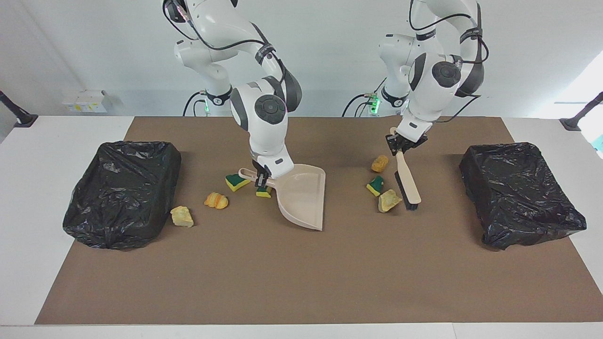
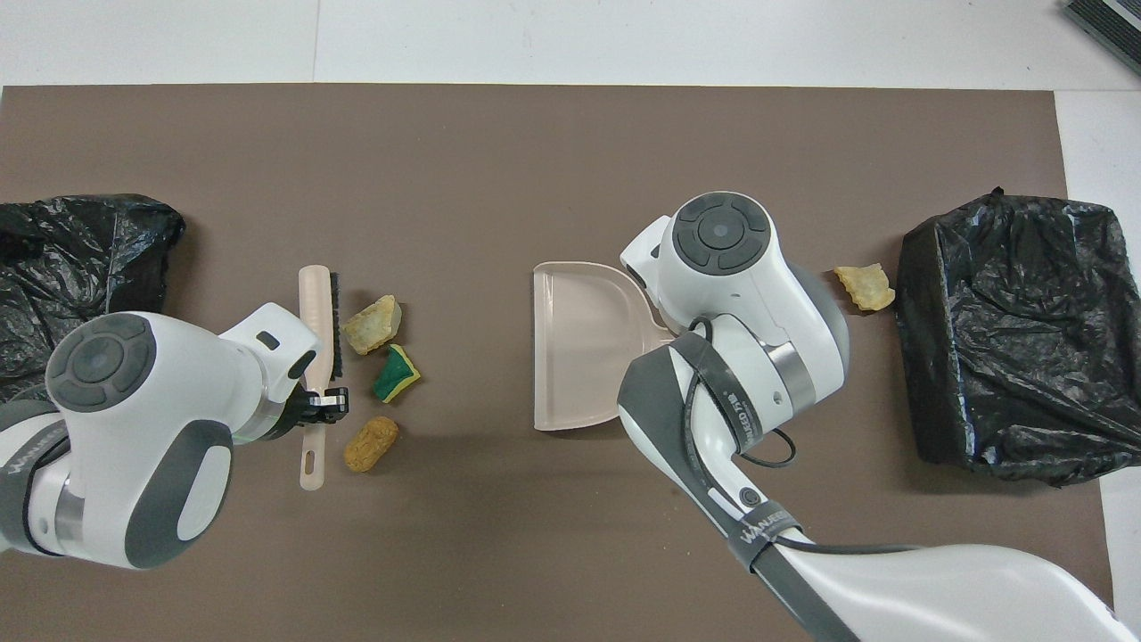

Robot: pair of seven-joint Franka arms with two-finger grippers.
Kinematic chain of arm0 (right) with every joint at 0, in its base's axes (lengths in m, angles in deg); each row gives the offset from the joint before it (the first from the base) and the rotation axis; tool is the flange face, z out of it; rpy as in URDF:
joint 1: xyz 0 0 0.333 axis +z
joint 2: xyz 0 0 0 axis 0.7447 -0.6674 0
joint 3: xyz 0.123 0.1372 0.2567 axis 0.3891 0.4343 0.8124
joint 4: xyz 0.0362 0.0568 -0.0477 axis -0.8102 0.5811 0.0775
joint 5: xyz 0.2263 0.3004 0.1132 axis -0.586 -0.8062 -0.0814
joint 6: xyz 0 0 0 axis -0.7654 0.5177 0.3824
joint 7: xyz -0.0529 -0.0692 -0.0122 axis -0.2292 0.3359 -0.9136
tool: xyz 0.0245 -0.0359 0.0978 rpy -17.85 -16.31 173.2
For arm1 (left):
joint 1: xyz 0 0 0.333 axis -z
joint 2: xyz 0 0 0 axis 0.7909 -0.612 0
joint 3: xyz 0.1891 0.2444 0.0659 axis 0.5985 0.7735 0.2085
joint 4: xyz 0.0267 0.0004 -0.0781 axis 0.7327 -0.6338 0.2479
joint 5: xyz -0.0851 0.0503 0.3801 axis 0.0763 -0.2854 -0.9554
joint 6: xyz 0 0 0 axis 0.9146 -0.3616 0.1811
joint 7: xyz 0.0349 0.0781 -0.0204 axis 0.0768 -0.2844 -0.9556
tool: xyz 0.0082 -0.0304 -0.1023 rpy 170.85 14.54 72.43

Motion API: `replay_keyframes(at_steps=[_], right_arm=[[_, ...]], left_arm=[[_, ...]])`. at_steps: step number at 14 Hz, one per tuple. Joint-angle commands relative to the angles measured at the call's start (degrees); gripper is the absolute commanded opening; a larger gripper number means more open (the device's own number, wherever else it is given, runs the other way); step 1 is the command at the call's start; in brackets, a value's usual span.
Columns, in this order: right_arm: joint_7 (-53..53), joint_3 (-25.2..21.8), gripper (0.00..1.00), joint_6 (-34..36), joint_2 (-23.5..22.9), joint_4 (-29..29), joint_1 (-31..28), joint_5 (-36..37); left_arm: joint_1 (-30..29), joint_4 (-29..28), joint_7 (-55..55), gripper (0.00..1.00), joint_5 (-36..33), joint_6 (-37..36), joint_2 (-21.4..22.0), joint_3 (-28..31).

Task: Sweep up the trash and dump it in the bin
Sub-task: 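Lift the dustpan with the right gripper while the left gripper carries the brush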

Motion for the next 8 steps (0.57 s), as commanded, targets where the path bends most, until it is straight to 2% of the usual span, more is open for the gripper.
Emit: replay_keyframes(at_steps=[1, 6, 8], right_arm=[[2.96, 0.44, 0.00, -2.24, 2.90, 3.79, -0.87, 0.75], [2.61, 0.44, 0.00, -2.33, 2.99, 3.79, -0.35, 1.02], [2.44, 0.44, 0.00, -2.51, 2.90, 3.79, -0.34, 1.02]], left_arm=[[-3.49, -0.72, 5.27, 0.00, -0.70, 2.64, -1.45, -0.63], [-3.58, -3.35, 5.46, 0.00, 0.44, 7.37, -3.20, -0.80], [-3.14, -4.41, 5.20, 0.00, 4.37, 8.53, -3.56, -0.89]])
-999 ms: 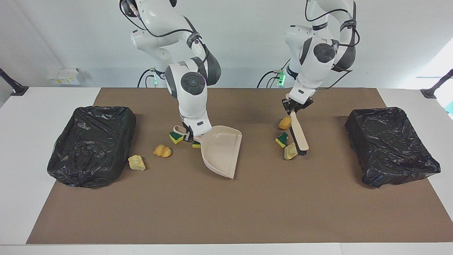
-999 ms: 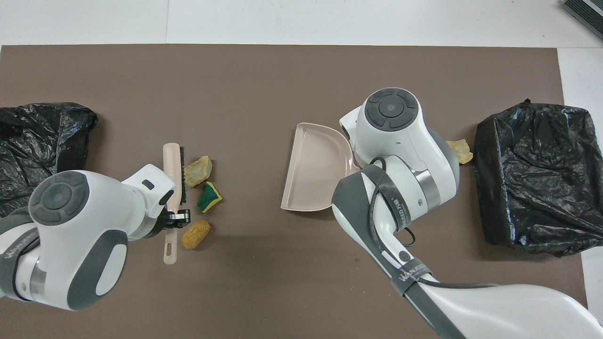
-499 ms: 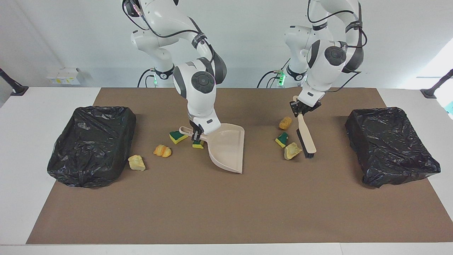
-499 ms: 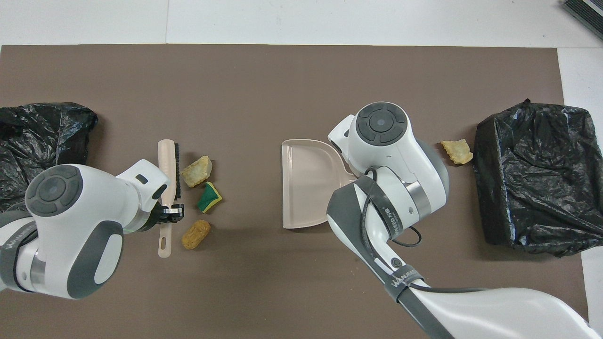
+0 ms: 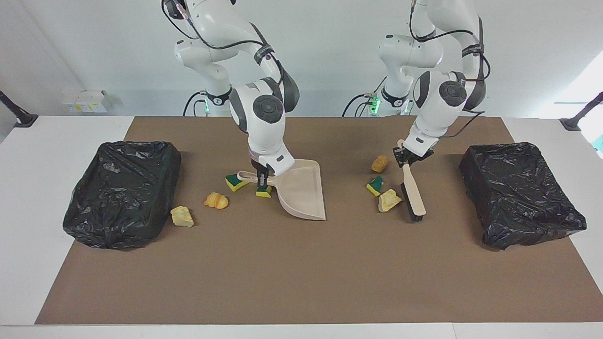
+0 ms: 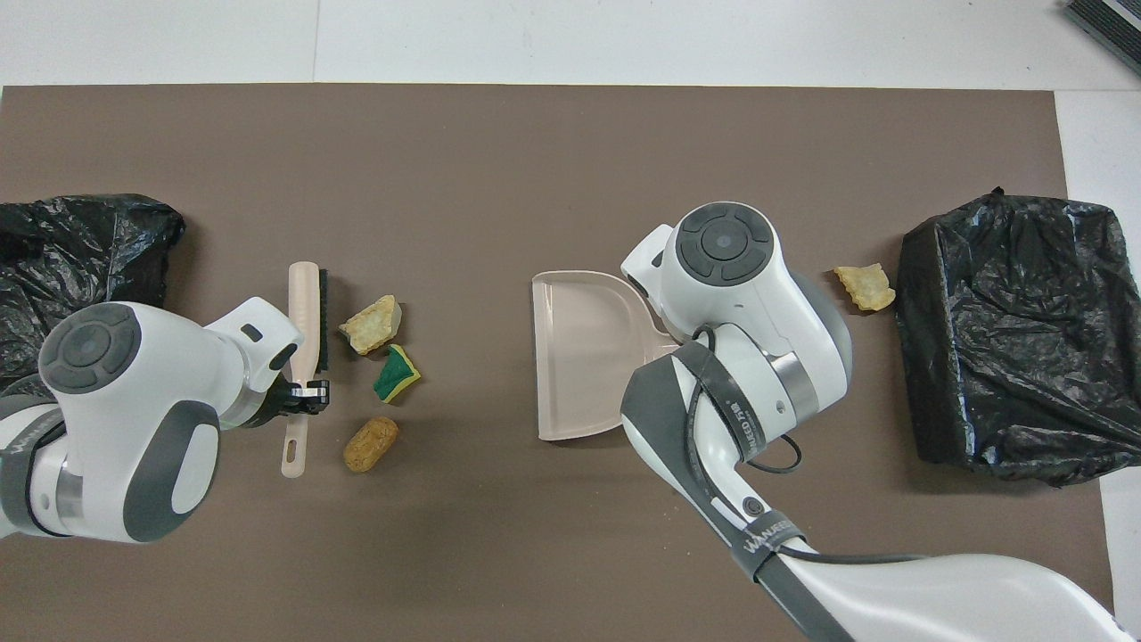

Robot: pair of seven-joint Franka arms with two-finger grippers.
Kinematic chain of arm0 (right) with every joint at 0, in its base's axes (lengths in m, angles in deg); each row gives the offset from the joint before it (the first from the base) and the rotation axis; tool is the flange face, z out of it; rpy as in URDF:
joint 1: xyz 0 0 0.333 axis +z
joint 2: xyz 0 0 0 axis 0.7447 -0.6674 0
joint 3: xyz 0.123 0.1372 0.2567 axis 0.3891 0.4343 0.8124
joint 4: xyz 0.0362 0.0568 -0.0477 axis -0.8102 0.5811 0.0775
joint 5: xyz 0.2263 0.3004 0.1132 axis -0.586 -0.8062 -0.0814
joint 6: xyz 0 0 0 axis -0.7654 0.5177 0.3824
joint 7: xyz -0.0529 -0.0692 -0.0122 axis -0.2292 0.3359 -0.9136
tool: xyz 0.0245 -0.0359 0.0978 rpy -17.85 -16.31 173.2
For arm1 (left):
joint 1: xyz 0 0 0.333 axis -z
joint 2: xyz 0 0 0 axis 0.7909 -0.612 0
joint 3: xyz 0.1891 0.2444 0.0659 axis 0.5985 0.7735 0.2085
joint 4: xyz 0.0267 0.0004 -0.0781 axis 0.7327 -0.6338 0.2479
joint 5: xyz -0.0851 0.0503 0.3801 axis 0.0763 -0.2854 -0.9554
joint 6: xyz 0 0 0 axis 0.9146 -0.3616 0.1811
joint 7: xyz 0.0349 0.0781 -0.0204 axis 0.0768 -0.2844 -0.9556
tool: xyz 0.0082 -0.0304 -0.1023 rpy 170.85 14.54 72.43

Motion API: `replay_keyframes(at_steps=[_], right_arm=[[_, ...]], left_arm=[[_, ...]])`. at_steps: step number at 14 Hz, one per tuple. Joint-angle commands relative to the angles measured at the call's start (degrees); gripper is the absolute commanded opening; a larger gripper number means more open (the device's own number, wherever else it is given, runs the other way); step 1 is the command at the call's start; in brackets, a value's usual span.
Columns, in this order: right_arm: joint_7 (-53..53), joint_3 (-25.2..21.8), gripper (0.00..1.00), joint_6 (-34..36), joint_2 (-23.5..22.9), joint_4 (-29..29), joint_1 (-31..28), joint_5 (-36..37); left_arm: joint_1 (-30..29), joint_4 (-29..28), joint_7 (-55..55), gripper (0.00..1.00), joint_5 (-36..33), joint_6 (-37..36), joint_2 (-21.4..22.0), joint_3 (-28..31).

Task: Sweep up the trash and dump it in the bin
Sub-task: 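Lift the dustpan with the right gripper while the left gripper carries the brush, then sweep the crusts and sponges into the dustpan with the left gripper's brush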

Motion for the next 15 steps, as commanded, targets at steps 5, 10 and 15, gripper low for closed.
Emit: replay_keyframes(at_steps=[5, 10, 15], right_arm=[[0.31, 0.34, 0.00, -3.92, 1.23, 2.61, -0.34, 0.90], [-4.08, 0.34, 0.00, -6.12, 0.26, 2.79, 1.93, 0.82], [-4.79, 0.34, 0.00, -7.27, 0.08, 3.14, 2.03, 0.73]], left_arm=[[9.55, -1.65, -9.69, 0.00, 5.52, 3.97, 0.25, -0.32], [20.88, -1.03, -15.66, 0.00, 8.08, 8.44, -2.19, -0.49], [25.91, 5.63, -24.73, 0.00, 12.82, 11.18, -5.90, -1.20]])
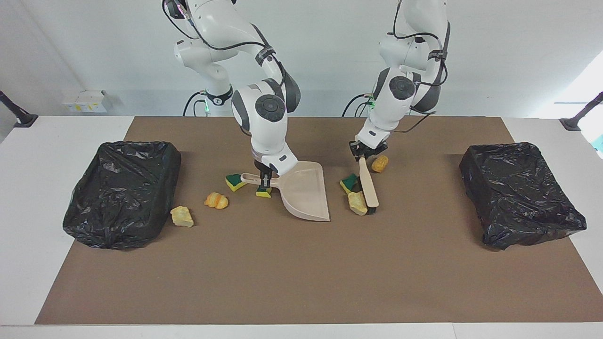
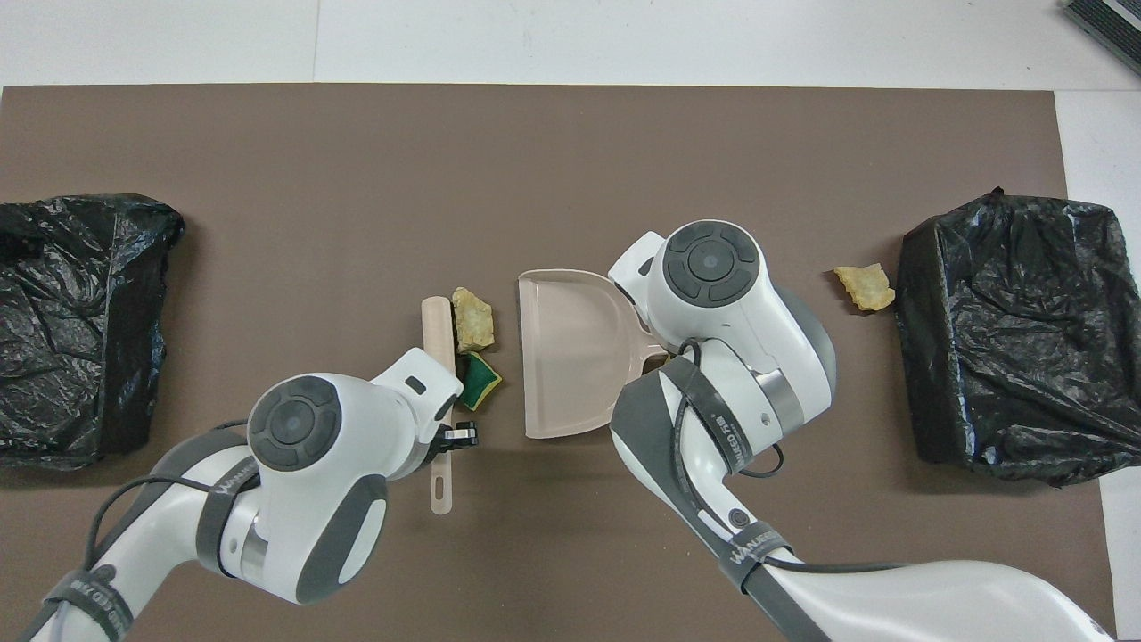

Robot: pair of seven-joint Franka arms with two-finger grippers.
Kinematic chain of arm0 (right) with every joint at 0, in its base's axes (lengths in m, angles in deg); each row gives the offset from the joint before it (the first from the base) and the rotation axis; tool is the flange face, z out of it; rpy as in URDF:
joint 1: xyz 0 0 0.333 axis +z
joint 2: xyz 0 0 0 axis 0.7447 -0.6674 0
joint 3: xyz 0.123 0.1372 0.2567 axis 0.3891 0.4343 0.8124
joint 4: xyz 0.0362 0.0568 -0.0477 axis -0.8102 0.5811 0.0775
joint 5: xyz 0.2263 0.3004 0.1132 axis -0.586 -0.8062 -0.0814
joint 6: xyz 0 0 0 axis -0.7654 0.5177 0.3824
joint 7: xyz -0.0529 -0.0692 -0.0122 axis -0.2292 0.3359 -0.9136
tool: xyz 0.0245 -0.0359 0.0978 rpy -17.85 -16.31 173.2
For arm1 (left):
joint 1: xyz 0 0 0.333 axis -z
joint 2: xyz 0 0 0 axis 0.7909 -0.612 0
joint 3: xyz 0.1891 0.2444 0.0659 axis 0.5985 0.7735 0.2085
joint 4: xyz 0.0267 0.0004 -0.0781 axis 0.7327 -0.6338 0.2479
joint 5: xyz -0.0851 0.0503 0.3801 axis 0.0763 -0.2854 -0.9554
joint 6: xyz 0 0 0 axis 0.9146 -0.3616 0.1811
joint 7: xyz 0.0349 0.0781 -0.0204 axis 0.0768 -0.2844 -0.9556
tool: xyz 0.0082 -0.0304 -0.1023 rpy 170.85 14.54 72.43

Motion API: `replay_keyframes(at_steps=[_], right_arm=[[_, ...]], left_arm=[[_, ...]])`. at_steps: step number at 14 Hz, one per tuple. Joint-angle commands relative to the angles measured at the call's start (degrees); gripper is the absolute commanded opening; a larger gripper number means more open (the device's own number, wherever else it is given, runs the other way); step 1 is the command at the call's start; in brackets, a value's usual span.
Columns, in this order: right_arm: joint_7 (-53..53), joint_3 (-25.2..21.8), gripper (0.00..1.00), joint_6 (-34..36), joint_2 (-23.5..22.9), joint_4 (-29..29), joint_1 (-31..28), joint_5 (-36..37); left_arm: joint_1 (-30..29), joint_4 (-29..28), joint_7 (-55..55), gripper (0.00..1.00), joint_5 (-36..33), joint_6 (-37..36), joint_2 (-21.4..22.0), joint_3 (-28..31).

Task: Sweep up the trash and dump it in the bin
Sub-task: 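Sweep the crusts and sponges into the dustpan with the left gripper's brush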

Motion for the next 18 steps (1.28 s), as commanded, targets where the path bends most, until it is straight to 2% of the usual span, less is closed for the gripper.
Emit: replay_keyframes(at_steps=[1, 4, 7, 11, 15, 16, 18], right_arm=[[-2.18, 0.33, 0.00, -2.15, 0.27, 1.12, -0.03, 0.63], [-2.45, 0.33, 0.00, -2.06, 0.27, 1.12, -0.12, 0.63], [-2.36, 0.33, 0.00, -2.06, 0.18, 1.12, -0.12, 0.63], [-2.36, 0.33, 0.00, -2.15, 0.18, 1.12, -0.21, 0.63], [-2.18, 0.33, 0.00, -2.15, 0.18, 1.12, -0.29, 0.63], [-2.09, 0.33, 0.00, -2.15, 0.27, 1.47, -0.47, 0.20], [-1.66, 0.33, 0.00, -3.20, 0.27, 1.82, -0.56, -0.16]], left_arm=[[1.76, 3.72, -2.43, 0.00, 2.62, 0.60, -2.18, 0.30], [1.68, 4.60, -5.67, 0.00, 2.71, 0.16, -2.09, -2.94], [1.15, 4.78, -7.09, 0.00, 2.45, -3.51, -1.05, -2.69], [-3.14, 4.78, -7.71, 0.00, 1.31, -18.71, 5.54, -2.16], [-9.21, 4.16, -11.30, 0.00, -2.03, -29.52, 10.38, -2.25], [-9.74, 3.47, -13.49, 0.00, -2.12, -31.29, 11.34, -2.34], [-9.75, -1.44, -17.18, 0.00, -5.18, -31.22, 15.99, -2.42]])
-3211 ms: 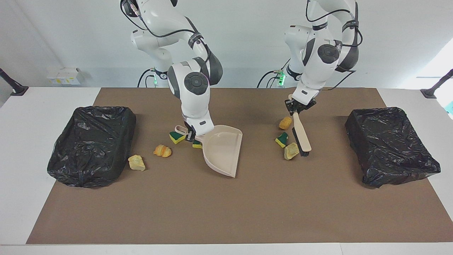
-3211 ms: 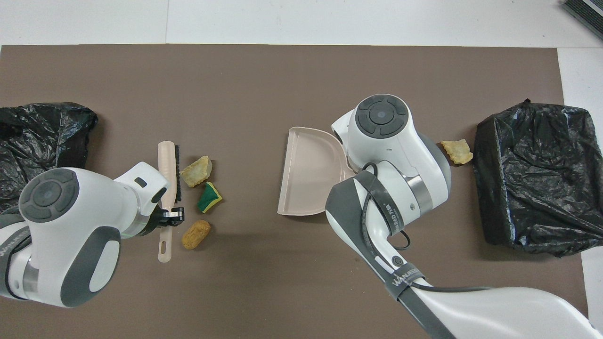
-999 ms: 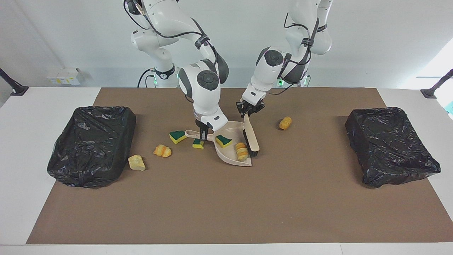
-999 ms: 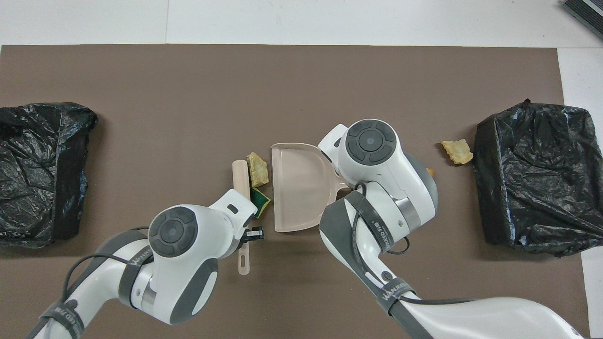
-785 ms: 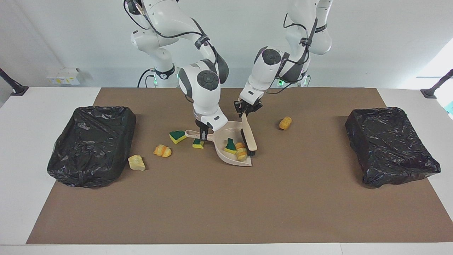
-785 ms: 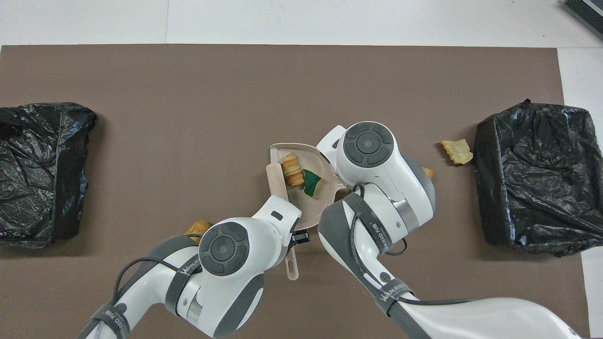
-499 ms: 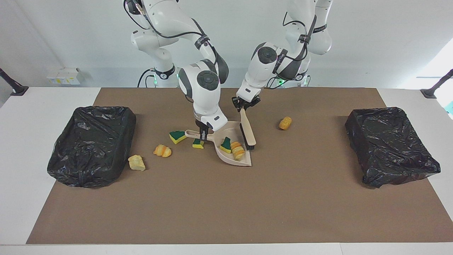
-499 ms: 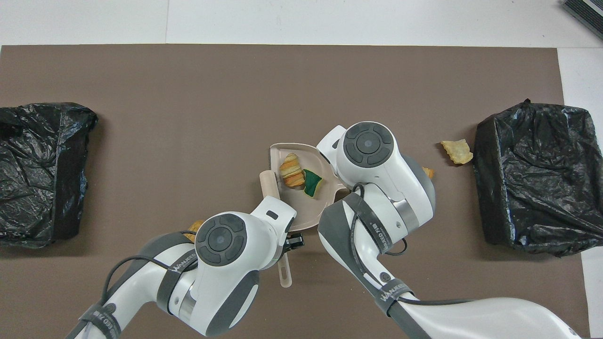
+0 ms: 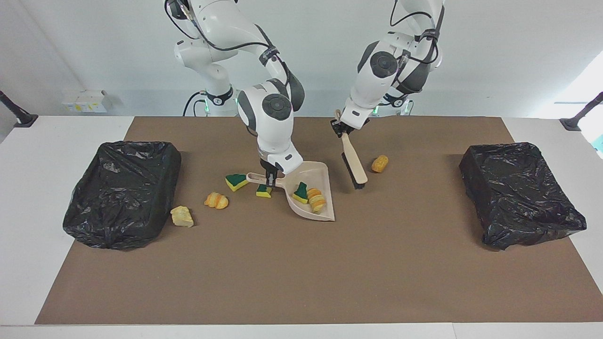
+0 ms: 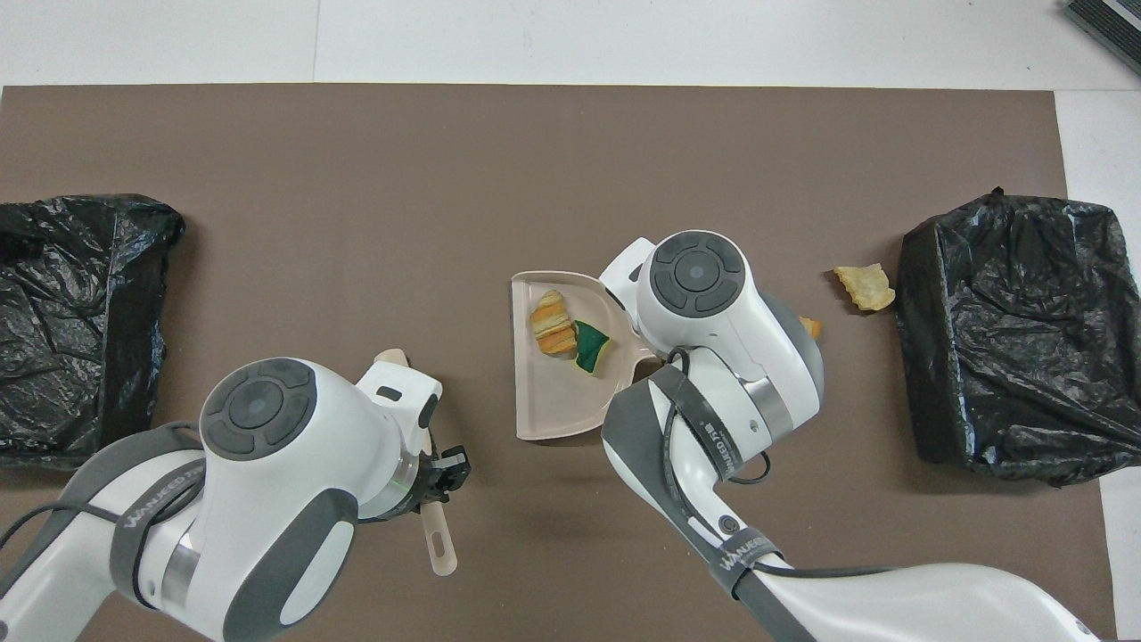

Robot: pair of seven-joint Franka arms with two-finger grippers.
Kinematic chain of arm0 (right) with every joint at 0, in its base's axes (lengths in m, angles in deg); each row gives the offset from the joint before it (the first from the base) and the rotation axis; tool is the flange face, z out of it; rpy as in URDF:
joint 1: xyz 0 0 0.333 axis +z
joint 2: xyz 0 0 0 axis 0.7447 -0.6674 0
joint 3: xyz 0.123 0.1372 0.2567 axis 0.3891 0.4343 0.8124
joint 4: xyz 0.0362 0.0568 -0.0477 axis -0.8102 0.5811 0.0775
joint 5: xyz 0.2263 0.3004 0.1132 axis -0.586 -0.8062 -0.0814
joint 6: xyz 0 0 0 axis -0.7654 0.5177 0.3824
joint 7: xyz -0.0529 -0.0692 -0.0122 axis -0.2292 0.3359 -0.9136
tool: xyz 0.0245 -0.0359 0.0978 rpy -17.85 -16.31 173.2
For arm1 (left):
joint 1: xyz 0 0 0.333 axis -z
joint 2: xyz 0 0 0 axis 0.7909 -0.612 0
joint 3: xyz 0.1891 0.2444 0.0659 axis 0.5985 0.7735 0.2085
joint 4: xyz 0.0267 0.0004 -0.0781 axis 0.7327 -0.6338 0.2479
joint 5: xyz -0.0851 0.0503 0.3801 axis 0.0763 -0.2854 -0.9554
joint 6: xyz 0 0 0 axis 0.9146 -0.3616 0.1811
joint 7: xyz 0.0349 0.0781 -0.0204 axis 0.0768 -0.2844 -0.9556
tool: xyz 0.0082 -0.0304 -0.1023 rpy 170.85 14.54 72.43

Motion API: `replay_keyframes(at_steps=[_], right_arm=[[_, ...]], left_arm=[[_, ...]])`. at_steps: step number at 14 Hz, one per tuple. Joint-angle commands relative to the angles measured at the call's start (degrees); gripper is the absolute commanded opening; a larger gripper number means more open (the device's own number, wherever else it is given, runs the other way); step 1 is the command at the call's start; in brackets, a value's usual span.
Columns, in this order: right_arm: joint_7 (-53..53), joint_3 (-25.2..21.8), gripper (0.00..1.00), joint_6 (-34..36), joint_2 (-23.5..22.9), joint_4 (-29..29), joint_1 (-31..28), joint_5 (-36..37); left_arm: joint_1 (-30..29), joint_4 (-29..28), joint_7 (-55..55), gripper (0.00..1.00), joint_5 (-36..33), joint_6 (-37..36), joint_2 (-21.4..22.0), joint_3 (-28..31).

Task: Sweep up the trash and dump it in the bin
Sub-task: 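Sweep the remaining bread crust into the dustpan with the left gripper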

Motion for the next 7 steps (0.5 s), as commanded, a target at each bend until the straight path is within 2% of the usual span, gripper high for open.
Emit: replay_keyframes(at_steps=[1, 5, 7], right_arm=[[-1.12, 0.37, 0.00, -3.03, 0.27, 1.71, -0.63, -0.22], [-0.16, 0.37, 0.00, -3.04, 0.36, 1.80, -0.55, -0.13], [0.46, 0.37, 0.00, -2.86, 0.36, 1.71, -0.63, 0.65]], left_arm=[[-0.30, -7.45, -7.08, 0.00, -2.77, -0.14, 6.99, -0.83], [-1.87, -15.54, -7.91, 0.00, -2.77, 1.26, 13.50, -1.01], [-2.67, -17.22, -7.73, 0.00, -2.86, 1.26, 15.26, -1.01]])
